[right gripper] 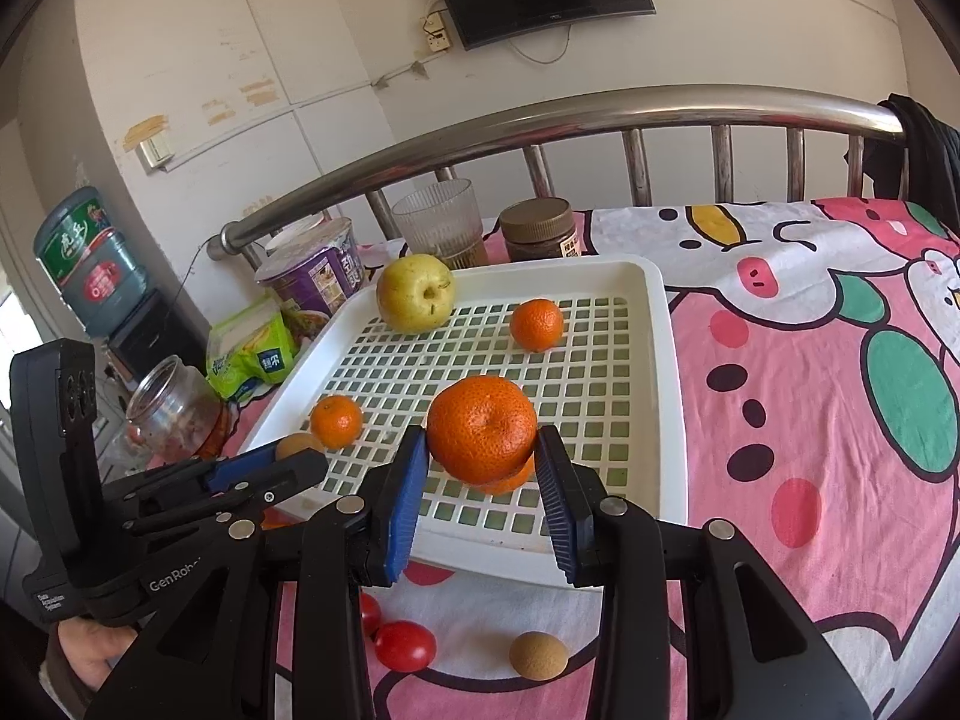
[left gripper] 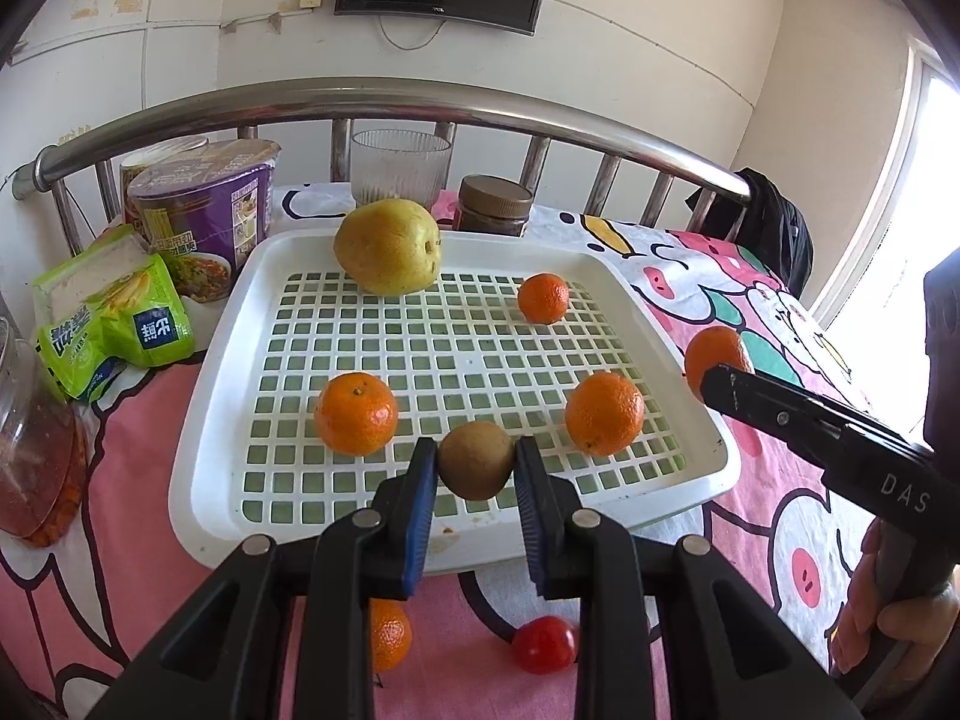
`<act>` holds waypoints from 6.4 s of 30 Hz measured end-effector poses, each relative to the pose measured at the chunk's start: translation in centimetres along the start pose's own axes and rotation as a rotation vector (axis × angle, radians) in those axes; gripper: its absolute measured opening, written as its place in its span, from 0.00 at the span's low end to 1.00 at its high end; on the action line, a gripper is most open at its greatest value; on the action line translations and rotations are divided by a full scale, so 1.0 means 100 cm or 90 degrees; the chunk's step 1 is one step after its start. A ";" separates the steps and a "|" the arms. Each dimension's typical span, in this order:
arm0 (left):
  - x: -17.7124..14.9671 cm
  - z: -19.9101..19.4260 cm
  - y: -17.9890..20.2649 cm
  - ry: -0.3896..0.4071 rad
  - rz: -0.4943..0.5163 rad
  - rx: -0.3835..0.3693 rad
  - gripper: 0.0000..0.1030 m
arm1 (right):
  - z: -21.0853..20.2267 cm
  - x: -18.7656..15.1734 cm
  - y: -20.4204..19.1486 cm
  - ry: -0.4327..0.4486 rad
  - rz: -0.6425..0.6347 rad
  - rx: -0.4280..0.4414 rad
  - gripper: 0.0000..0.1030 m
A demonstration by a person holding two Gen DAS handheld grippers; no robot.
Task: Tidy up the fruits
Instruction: 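Carry the kiwi and mandarin into the tray and open both tools, then withdraw both tools from the tray toward the fruit on the sheet, then grasp a mandarin with the left tool while the right tool grasps a small brown kiwi, then carry the mandarin and kiwi into the tray and open both tools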
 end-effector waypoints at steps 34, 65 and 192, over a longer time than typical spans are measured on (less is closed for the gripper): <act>0.003 0.061 0.002 -0.065 0.033 0.032 0.27 | 0.081 0.023 0.045 -0.105 0.015 -0.076 0.34; 0.008 -0.065 -0.014 0.116 -0.024 -0.008 1.00 | -0.050 0.029 -0.022 0.118 -0.035 -0.001 0.98; 0.018 -0.036 -0.042 0.073 -0.047 0.019 0.40 | -0.040 -0.009 0.013 0.046 0.016 0.005 0.24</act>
Point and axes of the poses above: each gripper's, at about its wrist camera, not at the fingertips, and z roughly the way its jaws point, y to its right, x to its top, the point moved 1 cm from there along z, roughly the way its jaws point, and after that the axes turned 8 degrees about x, right-handed, at the moved point
